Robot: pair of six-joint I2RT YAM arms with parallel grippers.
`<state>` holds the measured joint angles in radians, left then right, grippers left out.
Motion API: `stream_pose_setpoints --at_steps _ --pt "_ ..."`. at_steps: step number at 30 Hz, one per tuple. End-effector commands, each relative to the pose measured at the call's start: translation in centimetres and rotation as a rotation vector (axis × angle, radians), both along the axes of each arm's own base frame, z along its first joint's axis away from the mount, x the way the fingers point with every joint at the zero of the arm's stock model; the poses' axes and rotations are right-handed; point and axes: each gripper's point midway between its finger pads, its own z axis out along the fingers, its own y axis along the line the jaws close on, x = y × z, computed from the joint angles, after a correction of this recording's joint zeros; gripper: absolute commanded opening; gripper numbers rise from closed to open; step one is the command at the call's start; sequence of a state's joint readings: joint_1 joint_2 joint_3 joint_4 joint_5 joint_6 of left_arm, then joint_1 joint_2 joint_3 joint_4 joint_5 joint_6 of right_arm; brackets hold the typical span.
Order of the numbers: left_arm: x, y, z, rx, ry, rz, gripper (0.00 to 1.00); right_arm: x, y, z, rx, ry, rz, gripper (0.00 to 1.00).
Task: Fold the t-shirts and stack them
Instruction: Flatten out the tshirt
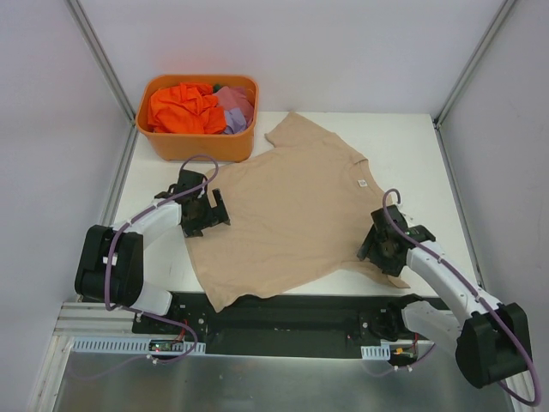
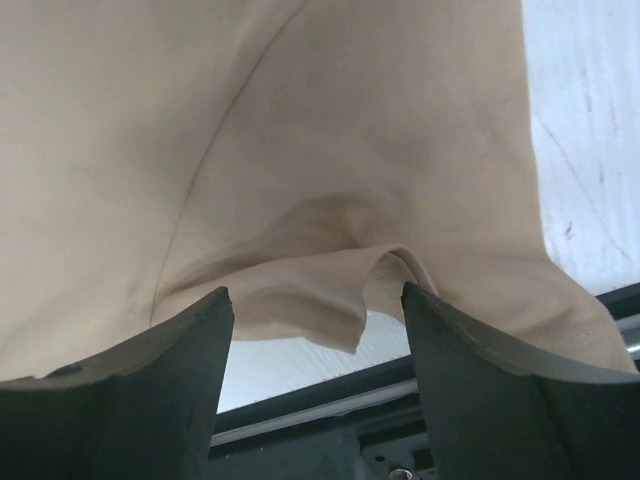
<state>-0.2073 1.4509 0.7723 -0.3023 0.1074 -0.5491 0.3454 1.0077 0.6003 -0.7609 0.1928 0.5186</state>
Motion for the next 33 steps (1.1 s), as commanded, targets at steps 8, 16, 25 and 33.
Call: stream_pose_setpoints --at_steps 8,16,25,33 --pt "-0.7 0.7 0.1 0.015 0.009 0.002 0.99 -1.8 0.3 -1.1 0.037 0.058 -0.048 0.17" --pt "-0.5 1.0 0.2 0.035 -0.003 0.007 0.99 -7.1 1.8 1.9 0.174 0.193 -0.006 0.05" --pt "-0.2 2.2 0.5 0.08 -0.011 0.031 0.99 -7.6 1.5 6.1 0.17 0.158 0.129 0.74" --pt "0.1 1.7 1.1 0.051 -0.023 0.018 0.99 4.8 4.0 10.6 0.131 -0.21 0.287 0.96"
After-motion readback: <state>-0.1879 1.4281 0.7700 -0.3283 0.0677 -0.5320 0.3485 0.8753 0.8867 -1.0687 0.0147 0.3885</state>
